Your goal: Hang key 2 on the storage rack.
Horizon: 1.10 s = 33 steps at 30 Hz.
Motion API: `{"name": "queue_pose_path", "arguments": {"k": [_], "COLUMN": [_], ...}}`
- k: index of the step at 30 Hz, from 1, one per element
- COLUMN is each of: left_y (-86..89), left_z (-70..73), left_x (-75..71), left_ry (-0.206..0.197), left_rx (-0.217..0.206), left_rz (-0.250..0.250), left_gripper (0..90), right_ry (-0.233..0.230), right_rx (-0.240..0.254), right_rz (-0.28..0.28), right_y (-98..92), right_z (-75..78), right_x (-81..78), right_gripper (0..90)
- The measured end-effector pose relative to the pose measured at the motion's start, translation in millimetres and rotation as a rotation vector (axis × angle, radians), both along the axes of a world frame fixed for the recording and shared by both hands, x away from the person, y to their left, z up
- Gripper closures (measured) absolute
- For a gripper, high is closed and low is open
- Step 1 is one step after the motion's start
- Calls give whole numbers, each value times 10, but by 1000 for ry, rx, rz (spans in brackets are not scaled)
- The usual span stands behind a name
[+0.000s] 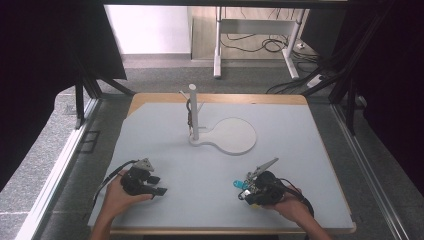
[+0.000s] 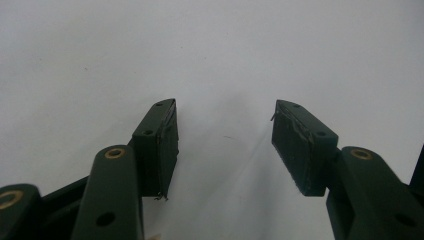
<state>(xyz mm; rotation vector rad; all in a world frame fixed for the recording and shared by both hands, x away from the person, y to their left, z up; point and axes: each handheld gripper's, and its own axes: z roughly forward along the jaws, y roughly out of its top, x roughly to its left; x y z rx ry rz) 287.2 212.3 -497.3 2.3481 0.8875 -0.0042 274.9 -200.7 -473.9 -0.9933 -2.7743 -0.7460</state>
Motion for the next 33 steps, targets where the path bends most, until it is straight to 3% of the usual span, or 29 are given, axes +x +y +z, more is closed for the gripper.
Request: {"name": "queue_pose_path", "arguments": {"k": [4, 12, 19, 33], "left_y": [-4, -10, -9, -8], "left_z": [-5, -15, -19, -20], "left_x": [0, 11, 10, 5], "left_ry": [2, 6, 4, 3], "left_rx": [4, 22, 20, 13], "left_rz": [-2, -15, -11, -3], "left_gripper": [441, 439, 435, 432], "right_ry": [20, 24, 54, 52], "right_rx": [51, 71, 68, 124], "right_rz": [-3, 0, 3, -70], "right_y": [-62, -123, -156, -276], "right_z": [122, 330, 533, 845], "right_x": [88, 233, 388, 665], "right_gripper": [873, 873, 874, 875]}}
